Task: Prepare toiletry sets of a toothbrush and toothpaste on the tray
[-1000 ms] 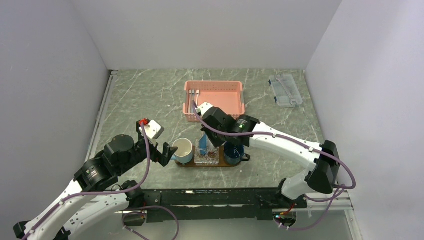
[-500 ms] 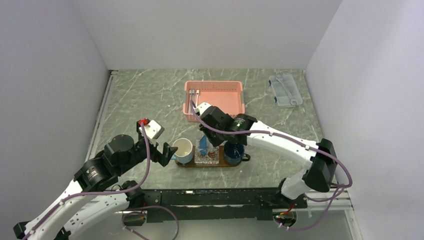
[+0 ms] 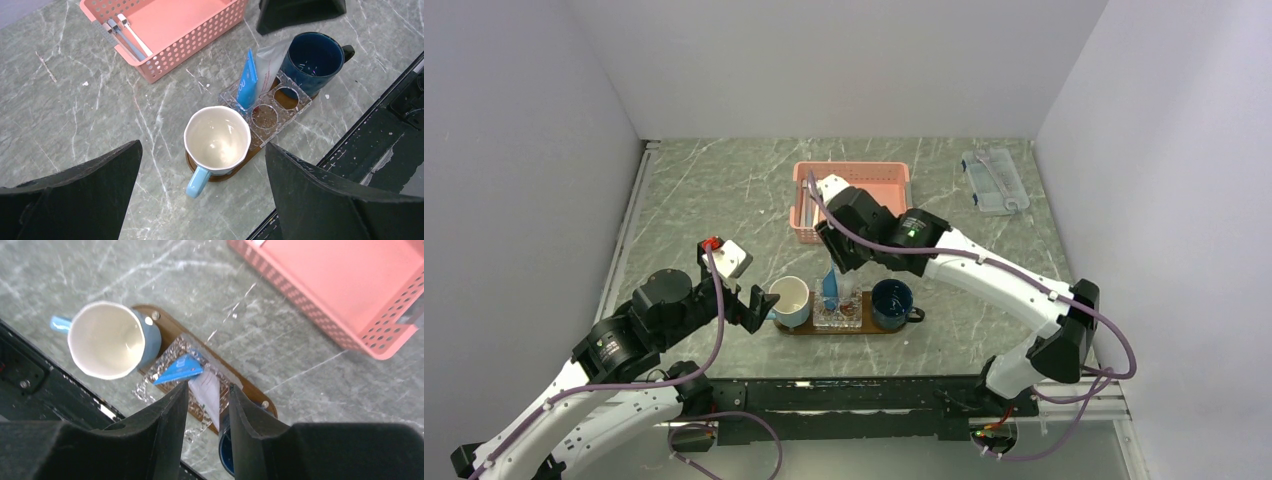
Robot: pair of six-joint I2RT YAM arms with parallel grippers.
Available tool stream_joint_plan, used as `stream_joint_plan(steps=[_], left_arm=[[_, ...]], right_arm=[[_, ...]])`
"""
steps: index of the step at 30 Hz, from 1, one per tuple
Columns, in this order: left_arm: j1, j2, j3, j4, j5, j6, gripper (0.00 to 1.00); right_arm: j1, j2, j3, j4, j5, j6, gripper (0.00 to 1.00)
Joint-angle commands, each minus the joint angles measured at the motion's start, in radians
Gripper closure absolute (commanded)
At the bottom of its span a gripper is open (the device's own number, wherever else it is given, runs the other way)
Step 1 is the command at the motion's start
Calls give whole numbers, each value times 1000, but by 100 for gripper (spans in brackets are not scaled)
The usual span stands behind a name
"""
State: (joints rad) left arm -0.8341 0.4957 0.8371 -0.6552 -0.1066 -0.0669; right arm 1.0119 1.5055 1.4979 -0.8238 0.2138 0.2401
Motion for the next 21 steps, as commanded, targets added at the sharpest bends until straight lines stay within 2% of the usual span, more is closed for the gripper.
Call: stream_joint_plan(steps=[1, 10, 21], left_arm=[[7, 9, -5, 39, 12, 12, 1], [11, 16, -11, 44, 14, 16, 1], [21, 33, -12, 45, 5, 15, 1]], right_arm=[[-42, 16, 111, -4, 40, -17, 62], [-168, 145, 255, 70, -41, -19, 57], [-277, 450, 502, 104, -87, 27, 48]])
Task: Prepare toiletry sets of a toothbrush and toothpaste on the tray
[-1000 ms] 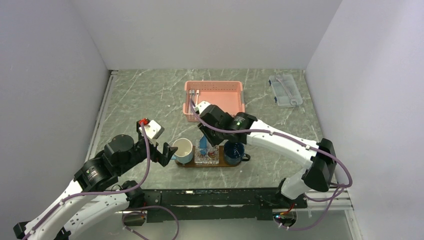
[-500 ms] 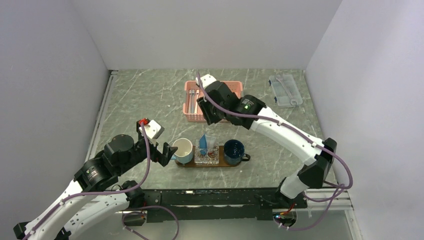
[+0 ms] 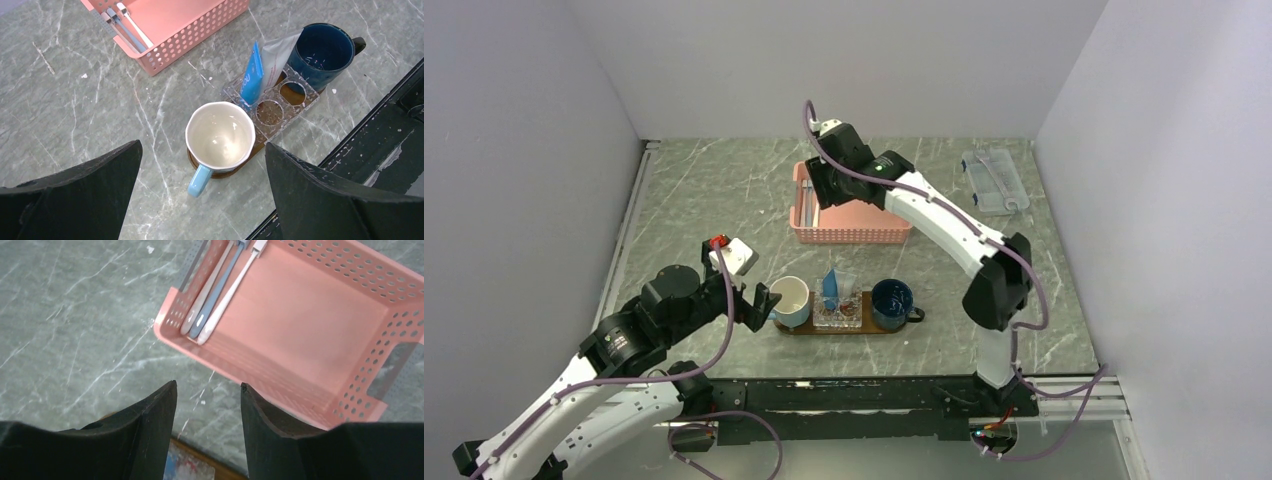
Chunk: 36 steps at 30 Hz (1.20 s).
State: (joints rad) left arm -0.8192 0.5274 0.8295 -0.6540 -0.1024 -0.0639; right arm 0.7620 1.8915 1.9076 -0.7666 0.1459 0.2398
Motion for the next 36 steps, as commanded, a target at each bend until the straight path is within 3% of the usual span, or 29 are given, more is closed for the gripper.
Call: stream_joint_plan(steps=[1, 20, 36], left_arm=[[7, 2, -4, 44, 1, 11, 1], [12, -35, -21, 53, -85, -8, 1], [22, -26, -18, 52, -78, -11, 1]], right_arm=[[-36, 92, 116, 46, -21, 33, 47], [-65, 513, 388, 95, 50, 118, 43], [-63, 635, 397, 113, 74, 117, 50]])
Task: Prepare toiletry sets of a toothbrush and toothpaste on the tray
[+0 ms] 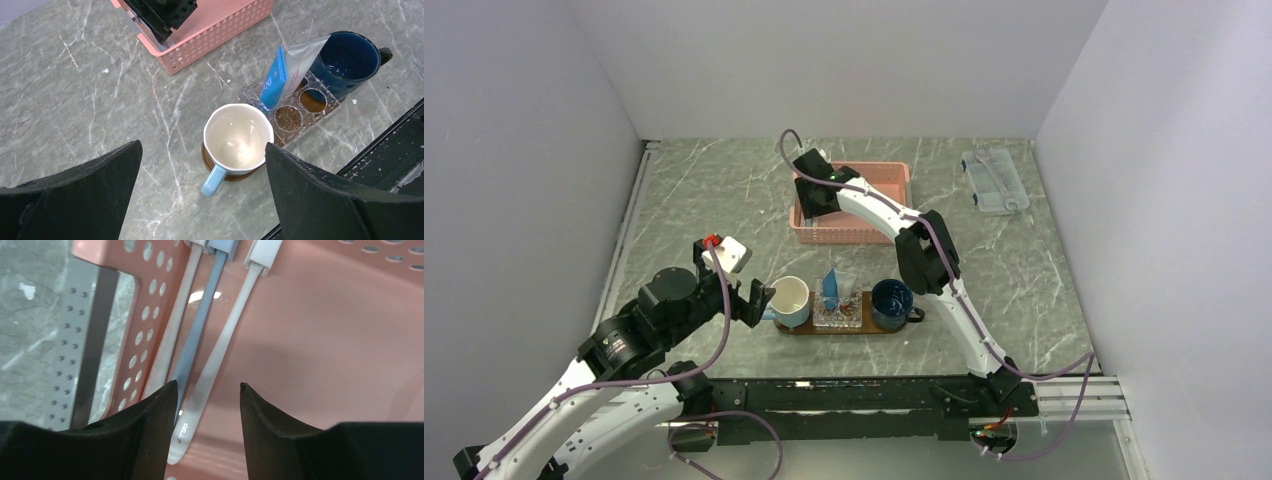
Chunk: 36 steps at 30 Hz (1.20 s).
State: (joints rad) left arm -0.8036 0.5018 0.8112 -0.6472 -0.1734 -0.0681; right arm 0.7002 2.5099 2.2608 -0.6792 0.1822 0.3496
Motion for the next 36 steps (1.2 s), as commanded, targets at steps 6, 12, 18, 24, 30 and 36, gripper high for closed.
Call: stream_joint_plan(steps=[6, 12, 18, 24, 30, 36], left_arm=[[10, -1, 0, 46, -7, -7, 1], [10, 0, 0, 44, -7, -7, 1], [11, 0, 0, 43, -10, -6, 1], [14, 1, 0, 44, -13, -7, 1], [18, 8, 2, 43, -13, -6, 1], [24, 17, 2, 42, -19, -6, 1]], right_arm=[[3, 23, 18, 11, 95, -13, 54], [2, 5, -40, 5, 142, -34, 64], [-3, -38, -131, 29, 141, -43, 83], [-19, -77, -208, 53, 87, -35, 100], [-35, -135, -274, 95, 74, -43, 100], [-49, -232, -321, 148, 79, -65, 100]])
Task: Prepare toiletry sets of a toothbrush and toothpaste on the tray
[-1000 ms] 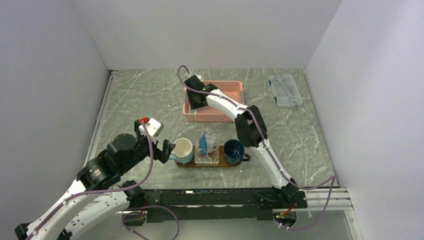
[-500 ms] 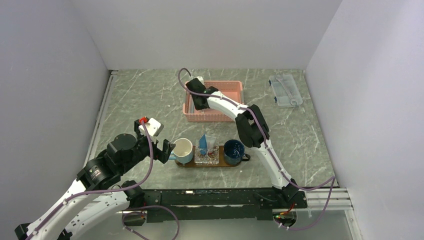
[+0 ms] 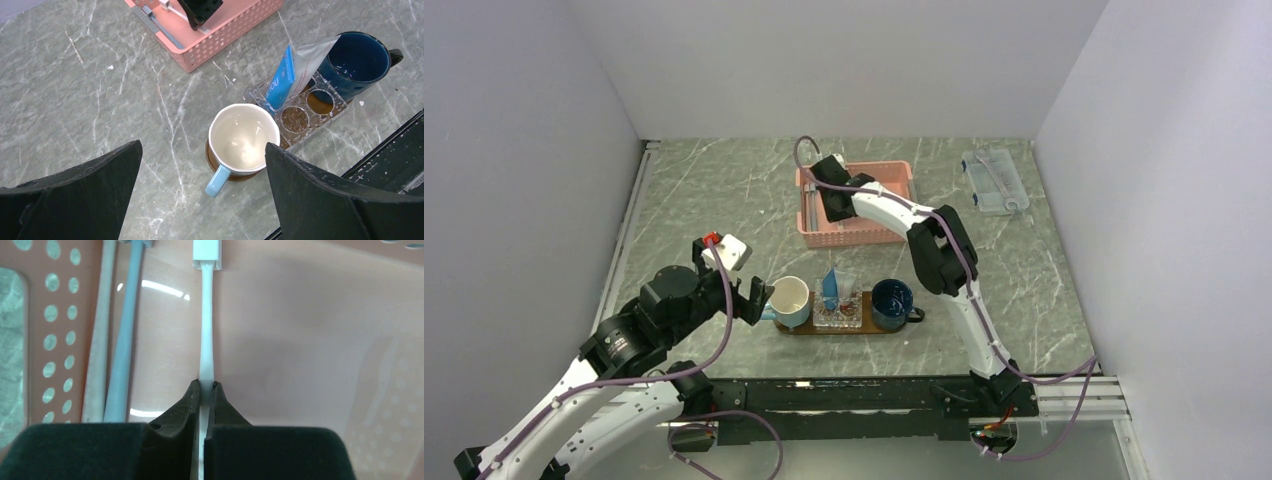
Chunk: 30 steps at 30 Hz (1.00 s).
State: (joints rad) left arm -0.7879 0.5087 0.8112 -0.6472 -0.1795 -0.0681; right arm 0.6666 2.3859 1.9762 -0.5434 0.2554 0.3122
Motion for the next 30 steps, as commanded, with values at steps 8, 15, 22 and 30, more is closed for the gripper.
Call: stream_joint_plan(steps=[8, 15, 22, 30], left_arm=[[23, 28, 8, 43, 0, -4, 1], [30, 41, 16, 52, 26, -14, 1], [30, 52, 48, 86, 83, -47, 1], [30, 59, 103, 159, 237, -149, 1]], right_arm=[[-21, -281, -156, 85, 19, -44, 100], [-21, -492, -297, 163, 23, -48, 100], [-21, -743, -455, 235, -58, -20, 100], [-17, -1062, -694, 366, -302, 65, 100]])
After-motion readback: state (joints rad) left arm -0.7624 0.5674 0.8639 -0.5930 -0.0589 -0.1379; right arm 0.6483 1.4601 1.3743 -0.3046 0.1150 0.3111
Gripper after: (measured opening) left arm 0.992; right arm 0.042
